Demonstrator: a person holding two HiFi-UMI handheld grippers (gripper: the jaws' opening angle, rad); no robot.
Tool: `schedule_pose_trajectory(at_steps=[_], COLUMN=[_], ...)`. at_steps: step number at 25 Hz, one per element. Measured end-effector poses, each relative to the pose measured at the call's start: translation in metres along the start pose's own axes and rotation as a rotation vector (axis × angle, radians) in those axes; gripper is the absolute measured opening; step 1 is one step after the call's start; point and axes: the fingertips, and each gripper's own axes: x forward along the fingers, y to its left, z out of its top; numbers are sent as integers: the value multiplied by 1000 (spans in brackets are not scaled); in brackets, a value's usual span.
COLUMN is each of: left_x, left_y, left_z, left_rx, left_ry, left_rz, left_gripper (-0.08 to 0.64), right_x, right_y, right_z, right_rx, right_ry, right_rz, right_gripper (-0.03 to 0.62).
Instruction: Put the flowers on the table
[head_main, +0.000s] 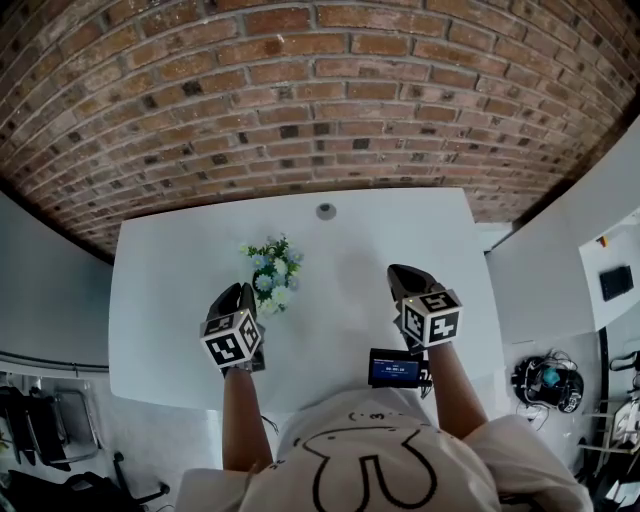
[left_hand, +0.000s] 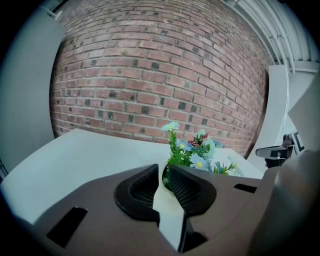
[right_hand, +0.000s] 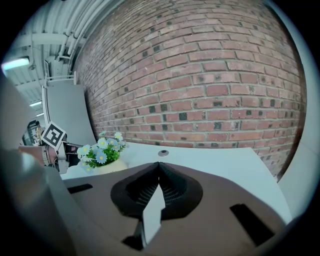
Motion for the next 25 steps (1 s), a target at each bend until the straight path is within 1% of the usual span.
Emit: schedule_pose_trajectory(at_steps=[5,10,18,22,25], left_x=[-19,-37,-68,-84,-96], left_y=[1,0,-12,-25,-35], left_z=[2,5,17,26,36], left_rx=[5,22,61,114,165], left_ry=[-23,-61,-142,-185,-241], left_rz=[-1,8,-24,-48,-66], left_gripper=[69,55,29,12,12], right_x=[-14,-28,-57,-71,-80], right_y=[13,26,42,49,56], right_z=[1,8,18,26,33], right_rx=[2,-23,-81,-106,-135], right_ry=[-22,-66,-146,-186,-216], right_rz=[4,7,0,4,10], right_gripper=[14,14,14,14,14])
